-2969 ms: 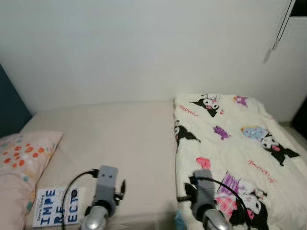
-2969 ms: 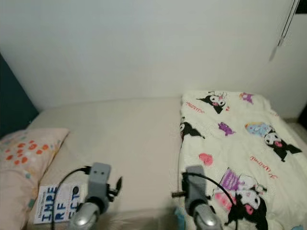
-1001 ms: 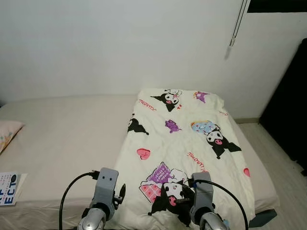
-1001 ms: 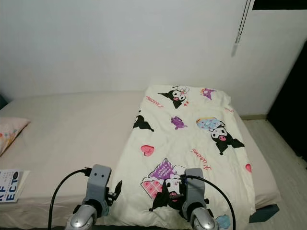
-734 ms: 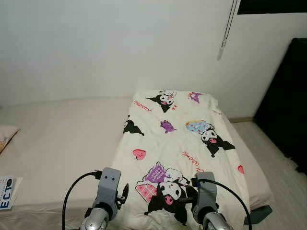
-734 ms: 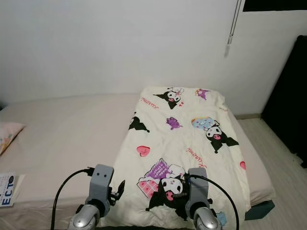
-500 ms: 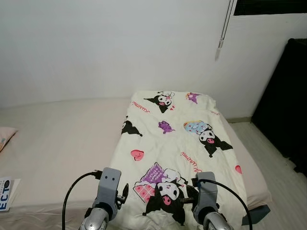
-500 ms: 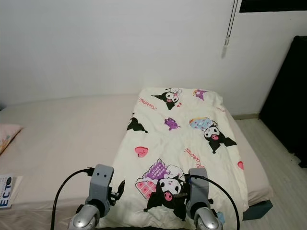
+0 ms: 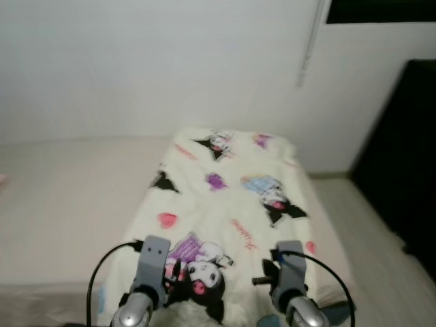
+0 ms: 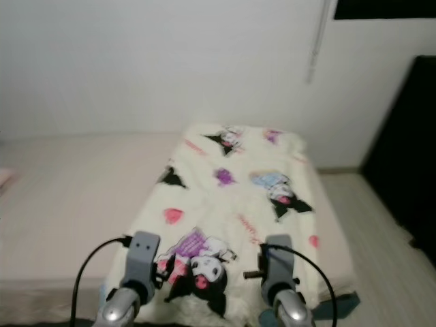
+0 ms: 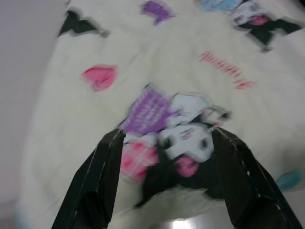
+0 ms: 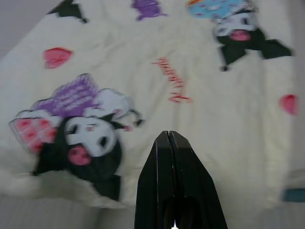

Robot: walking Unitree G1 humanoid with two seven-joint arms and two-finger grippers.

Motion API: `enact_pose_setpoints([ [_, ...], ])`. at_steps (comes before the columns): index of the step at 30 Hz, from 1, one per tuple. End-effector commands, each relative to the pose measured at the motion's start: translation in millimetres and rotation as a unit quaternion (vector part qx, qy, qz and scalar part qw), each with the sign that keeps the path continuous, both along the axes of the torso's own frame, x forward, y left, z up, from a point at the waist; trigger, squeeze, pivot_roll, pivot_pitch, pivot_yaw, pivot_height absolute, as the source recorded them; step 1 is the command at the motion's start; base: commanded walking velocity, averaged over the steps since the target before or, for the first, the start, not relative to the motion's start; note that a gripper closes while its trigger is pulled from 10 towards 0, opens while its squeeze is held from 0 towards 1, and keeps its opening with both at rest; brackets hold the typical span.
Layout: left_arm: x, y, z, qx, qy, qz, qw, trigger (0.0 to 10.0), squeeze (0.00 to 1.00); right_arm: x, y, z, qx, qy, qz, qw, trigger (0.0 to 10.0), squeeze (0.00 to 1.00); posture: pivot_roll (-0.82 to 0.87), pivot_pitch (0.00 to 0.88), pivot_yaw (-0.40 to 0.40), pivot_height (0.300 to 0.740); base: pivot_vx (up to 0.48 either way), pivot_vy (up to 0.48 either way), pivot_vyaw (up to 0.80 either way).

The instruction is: Clean up the room

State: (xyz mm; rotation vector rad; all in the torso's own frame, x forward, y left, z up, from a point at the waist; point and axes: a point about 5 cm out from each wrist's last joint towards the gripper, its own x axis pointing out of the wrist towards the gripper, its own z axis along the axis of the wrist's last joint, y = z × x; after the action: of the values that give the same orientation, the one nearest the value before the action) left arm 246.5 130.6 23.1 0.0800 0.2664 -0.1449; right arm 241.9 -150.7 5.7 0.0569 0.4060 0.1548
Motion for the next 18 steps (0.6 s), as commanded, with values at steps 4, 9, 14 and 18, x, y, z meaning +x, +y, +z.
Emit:
enact_pose_setpoints([
  [4,-2.1,1.2,-1.6,0.004,0.004,-0.001,1.000,10.0,0.00,-0.9,1.0,-0.8,0.002,0.006,0.009,1.000,10.0,0.00,0.01,0.037,0.018,0.740,0.000,-0.480,0.00],
  [9,-2.4,1.6,-1.7,0.005,0.005,-0.001,1.000,10.0,0.00,-1.4,2.1,-1.1,0.005,0.010,0.012,1.000,10.0,0.00,0.00,0.038,0.020,0.740,0.000,-0.480,0.21],
  [14,-2.7,1.8,-1.6,0.005,0.005,0.000,1.000,10.0,0.00,-1.7,3.1,-1.0,0.006,0.011,0.015,1.000,10.0,0.00,0.01,0.041,0.019,0.740,0.000,-0.480,0.67],
  [18,-3.0,1.8,-1.6,0.005,0.005,0.000,1.000,10.0,0.00,-2.0,3.5,-0.9,0.006,0.012,0.016,1.000,10.0,0.00,0.01,0.042,0.018,0.740,0.000,-0.480,0.80],
])
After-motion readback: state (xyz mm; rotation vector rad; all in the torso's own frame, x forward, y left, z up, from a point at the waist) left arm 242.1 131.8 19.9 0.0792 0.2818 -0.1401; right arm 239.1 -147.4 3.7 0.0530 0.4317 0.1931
